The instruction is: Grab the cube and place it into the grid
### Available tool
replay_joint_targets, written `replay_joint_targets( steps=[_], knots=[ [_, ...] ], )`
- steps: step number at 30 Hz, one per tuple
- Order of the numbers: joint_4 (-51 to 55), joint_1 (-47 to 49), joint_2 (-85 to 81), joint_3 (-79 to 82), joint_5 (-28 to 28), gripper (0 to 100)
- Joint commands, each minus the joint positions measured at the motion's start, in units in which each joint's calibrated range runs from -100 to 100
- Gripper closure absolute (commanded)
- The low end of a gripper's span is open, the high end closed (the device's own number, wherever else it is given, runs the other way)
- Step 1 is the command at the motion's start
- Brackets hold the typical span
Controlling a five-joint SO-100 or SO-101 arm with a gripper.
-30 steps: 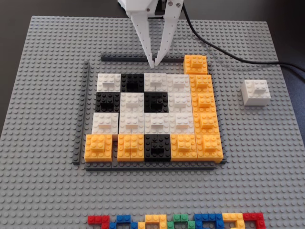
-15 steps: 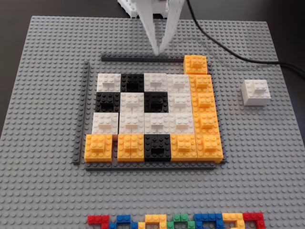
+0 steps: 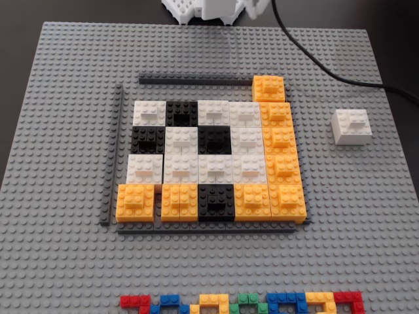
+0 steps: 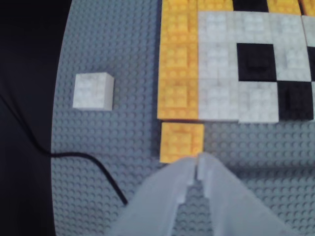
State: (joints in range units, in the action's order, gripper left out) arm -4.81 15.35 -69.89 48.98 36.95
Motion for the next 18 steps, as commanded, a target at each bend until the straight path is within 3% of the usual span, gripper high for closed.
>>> replay_joint_targets(
  steps=[1, 18],
  knots=[
    [0.76, 2.96, 10.22, -11.42, -1.22, 100],
    [0.02, 13.05, 43.41, -34.62, -6.59, 100]
  ],
)
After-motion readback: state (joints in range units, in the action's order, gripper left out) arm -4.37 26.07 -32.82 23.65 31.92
